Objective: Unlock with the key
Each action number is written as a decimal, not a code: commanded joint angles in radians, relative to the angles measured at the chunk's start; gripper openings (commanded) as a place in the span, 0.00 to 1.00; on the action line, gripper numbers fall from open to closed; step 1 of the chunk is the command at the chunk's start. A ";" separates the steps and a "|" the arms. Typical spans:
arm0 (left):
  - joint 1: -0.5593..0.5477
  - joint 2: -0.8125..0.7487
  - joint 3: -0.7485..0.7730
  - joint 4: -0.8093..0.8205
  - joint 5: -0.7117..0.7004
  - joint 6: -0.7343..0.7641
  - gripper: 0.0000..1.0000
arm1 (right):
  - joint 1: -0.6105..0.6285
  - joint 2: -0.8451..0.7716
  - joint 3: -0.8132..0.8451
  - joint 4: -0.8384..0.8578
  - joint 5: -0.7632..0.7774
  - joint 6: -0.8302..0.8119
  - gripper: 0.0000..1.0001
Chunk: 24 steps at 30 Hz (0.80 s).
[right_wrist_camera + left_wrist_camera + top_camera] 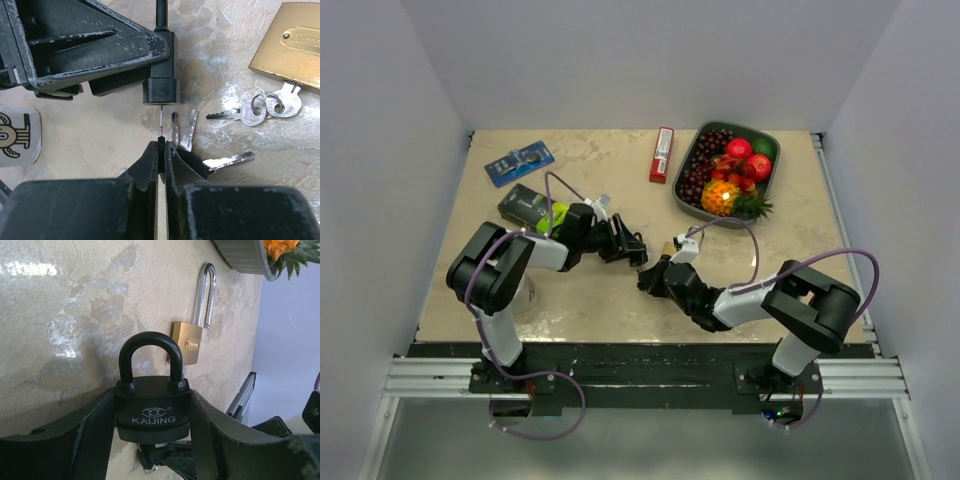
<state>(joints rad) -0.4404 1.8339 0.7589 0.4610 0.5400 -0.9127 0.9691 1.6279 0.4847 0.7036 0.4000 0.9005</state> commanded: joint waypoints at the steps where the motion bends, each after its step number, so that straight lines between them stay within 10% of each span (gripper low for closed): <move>1: -0.031 0.010 -0.043 -0.085 0.046 0.032 0.00 | -0.044 -0.003 0.000 0.178 0.082 0.040 0.00; 24: -0.066 -0.018 -0.070 -0.067 0.035 0.003 0.00 | -0.090 0.064 0.074 0.232 0.108 0.020 0.00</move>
<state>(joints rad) -0.4522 1.8275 0.7395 0.5056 0.4721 -0.9333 0.9260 1.6718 0.4820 0.7837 0.3485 0.9268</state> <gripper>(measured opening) 0.594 0.034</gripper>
